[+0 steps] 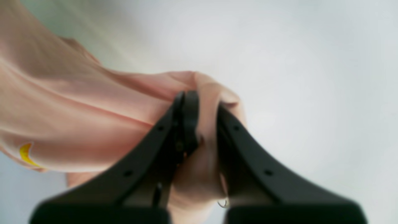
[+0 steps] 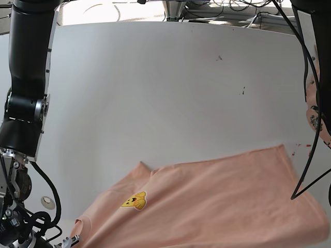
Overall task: Fold the T-shirt properly
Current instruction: 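Lift the shirt with both grippers and pull it toward the robot, then lay the shirt down with the right gripper, left gripper released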
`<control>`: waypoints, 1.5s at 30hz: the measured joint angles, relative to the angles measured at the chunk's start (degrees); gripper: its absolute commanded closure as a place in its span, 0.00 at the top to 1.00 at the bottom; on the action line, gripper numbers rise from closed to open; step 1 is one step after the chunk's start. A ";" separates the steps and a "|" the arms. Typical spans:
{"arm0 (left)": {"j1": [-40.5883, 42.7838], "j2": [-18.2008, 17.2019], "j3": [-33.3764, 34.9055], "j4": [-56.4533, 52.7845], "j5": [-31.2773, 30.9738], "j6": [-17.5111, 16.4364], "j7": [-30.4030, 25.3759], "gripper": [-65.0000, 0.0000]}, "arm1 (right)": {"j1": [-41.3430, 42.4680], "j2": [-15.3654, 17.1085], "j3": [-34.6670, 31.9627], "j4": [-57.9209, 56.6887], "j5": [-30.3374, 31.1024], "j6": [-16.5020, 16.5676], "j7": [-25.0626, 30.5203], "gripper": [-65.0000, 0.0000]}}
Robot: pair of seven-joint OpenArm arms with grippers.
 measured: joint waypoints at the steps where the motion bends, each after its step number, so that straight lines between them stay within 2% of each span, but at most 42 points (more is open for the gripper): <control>1: -0.81 -0.02 0.00 -0.59 0.02 0.00 0.13 0.00 | 0.63 -0.09 -0.04 -0.07 -0.22 0.04 -0.37 0.00; 11: -4.94 -0.17 0.83 -3.21 0.04 -0.02 -0.37 0.01 | 7.52 0.35 -2.78 0.13 0.04 -0.02 0.46 0.00; 16: -3.56 -0.20 0.94 -3.19 0.07 0.00 0.15 0.01 | 5.79 0.24 -3.08 0.26 0.00 0.00 0.57 0.00; 24: 4.44 0.11 0.92 -2.08 0.02 -0.07 0.63 0.01 | 1.01 0.15 -3.23 2.32 -0.44 0.13 -0.83 0.00; 31: 8.00 0.04 0.68 1.31 -0.26 -0.20 0.52 0.01 | 1.99 -2.80 -3.28 4.90 -0.81 0.00 0.02 0.00; 37: 10.45 -0.02 -1.53 3.37 -0.42 -0.20 0.11 0.01 | 5.22 -5.31 -8.87 6.27 -0.42 0.02 -2.93 0.00; 42: 10.88 -0.15 -1.70 3.21 -0.22 -0.26 0.33 0.01 | 9.31 -9.20 -9.68 8.37 -0.66 0.02 -5.01 0.00; 45: 10.84 -0.31 -1.73 3.32 -0.24 -1.66 0.31 0.01 | 12.74 -12.04 -9.68 10.86 0.00 -0.04 -6.01 0.00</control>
